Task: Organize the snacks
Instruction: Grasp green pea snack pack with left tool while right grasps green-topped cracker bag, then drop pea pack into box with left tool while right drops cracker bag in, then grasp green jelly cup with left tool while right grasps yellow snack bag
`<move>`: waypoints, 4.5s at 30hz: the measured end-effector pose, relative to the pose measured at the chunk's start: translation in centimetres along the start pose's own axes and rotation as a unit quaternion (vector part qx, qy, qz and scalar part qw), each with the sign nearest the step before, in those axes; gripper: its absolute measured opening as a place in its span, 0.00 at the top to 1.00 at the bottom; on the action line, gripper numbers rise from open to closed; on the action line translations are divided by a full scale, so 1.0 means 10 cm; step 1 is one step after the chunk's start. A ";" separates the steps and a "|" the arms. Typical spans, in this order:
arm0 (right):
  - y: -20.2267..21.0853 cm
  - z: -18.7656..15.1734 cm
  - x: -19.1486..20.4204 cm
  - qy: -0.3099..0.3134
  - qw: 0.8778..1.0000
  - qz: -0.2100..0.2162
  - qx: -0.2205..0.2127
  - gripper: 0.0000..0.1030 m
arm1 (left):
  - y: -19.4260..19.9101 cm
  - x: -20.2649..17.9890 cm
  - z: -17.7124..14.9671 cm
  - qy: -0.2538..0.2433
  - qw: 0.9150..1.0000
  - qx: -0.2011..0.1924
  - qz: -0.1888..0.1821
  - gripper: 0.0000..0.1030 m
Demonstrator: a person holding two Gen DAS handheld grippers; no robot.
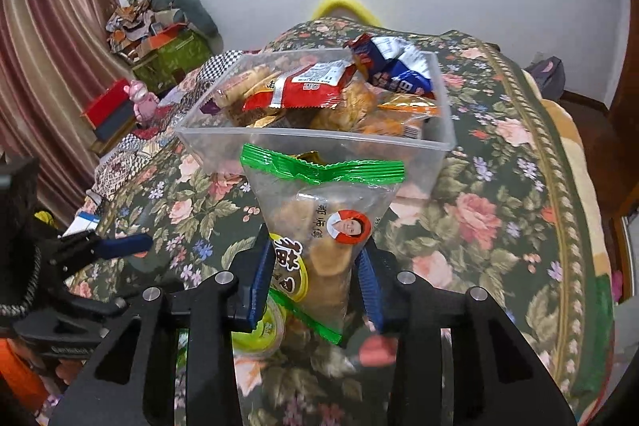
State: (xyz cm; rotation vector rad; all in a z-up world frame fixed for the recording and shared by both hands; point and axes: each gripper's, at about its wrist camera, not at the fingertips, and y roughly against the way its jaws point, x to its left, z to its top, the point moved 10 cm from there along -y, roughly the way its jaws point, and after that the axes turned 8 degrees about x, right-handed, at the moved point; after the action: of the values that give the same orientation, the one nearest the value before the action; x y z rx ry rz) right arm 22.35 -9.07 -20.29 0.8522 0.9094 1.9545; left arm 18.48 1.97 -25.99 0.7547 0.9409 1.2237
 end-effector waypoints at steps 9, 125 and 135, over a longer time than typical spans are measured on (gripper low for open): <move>0.26 -0.09 -0.05 -0.010 1.000 -0.008 -0.019 0.65 | -0.15 -0.20 -0.20 -0.009 1.000 0.007 -0.002 0.23; -0.87 0.38 0.19 0.008 0.999 0.013 0.050 0.53 | -0.19 0.48 0.63 0.011 0.998 -0.045 0.037 0.30; -0.42 0.25 0.03 0.020 1.000 -0.004 0.011 0.61 | -0.08 0.09 0.51 -0.005 0.999 -0.041 0.013 0.30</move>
State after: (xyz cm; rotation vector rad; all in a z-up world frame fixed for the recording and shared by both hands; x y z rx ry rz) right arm 25.82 -6.34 -22.46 0.8238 0.9583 1.9634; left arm 23.45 2.79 -24.65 0.7095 0.8700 1.2722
